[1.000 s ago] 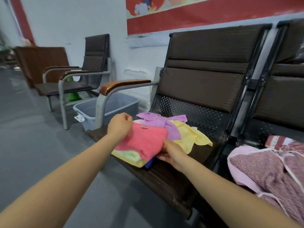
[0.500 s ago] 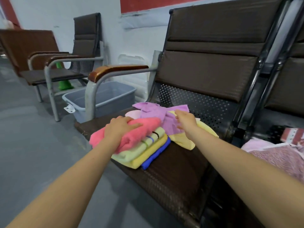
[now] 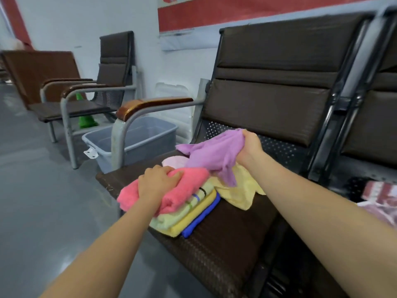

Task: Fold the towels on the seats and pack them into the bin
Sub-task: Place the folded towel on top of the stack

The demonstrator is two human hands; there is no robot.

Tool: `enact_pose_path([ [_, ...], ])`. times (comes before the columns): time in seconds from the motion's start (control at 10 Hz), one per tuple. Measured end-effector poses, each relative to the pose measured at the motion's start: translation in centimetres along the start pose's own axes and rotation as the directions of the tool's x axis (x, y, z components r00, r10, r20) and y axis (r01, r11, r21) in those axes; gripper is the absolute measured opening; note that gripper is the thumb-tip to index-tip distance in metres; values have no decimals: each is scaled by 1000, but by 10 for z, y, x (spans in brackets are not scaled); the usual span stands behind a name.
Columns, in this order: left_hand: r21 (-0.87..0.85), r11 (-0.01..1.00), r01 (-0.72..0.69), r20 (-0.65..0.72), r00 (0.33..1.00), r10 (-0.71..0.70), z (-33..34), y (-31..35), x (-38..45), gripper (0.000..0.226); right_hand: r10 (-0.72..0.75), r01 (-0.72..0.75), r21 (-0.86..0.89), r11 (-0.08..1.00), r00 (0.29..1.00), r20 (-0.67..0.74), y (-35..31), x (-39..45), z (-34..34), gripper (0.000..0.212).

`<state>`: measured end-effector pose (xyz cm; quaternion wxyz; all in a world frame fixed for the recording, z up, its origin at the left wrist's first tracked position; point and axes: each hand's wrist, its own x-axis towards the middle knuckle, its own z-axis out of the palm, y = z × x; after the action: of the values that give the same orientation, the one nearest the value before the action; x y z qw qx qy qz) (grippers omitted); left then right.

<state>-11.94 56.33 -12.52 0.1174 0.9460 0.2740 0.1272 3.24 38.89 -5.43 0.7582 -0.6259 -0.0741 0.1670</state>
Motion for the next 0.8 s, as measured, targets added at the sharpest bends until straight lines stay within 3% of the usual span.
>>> enact_pose_path([
  [0.1, 42, 999, 33, 65, 997, -36, -11, 22, -4, 48, -270, 150, -793, 590, 963, -18, -56, -33, -14, 39],
  [0.2, -263, 963, 59, 62, 997, -45, -43, 73, -8, 53, -483, 191, -920, 343, 875, 1, -116, -58, -46, 39],
  [0.3, -581, 813, 33, 80, 997, 16, -80, 141, -16, 54, -64, 49, 161, 986, 994, 92, -175, -102, -71, 33],
  [0.4, -813, 582, -12, 59, 993, 103, -116, 213, -42, 45, -213, 124, 651, 749, 975, 60, -223, -157, -102, 37],
  [0.5, -927, 367, -75, 25, 965, 262, -142, 281, -103, 31, -306, 281, 591, 757, 950, -60, -255, -221, -144, 36],
  [0.6, -968, 250, 4, 108, 908, 406, -136, 320, -166, 31, -353, 350, 491, 798, 931, -91, -254, -275, -197, 26],
  [0.7, -937, 336, 92, 251, 846, 469, -97, 334, -216, 24, -310, 348, 360, 866, 937, -159, -218, -319, -255, 23],
  [0.8, -834, 530, 156, 432, 780, 451, -42, 335, -258, 14, -174, 277, 317, 907, 933, -316, -149, -353, -319, 28],
])
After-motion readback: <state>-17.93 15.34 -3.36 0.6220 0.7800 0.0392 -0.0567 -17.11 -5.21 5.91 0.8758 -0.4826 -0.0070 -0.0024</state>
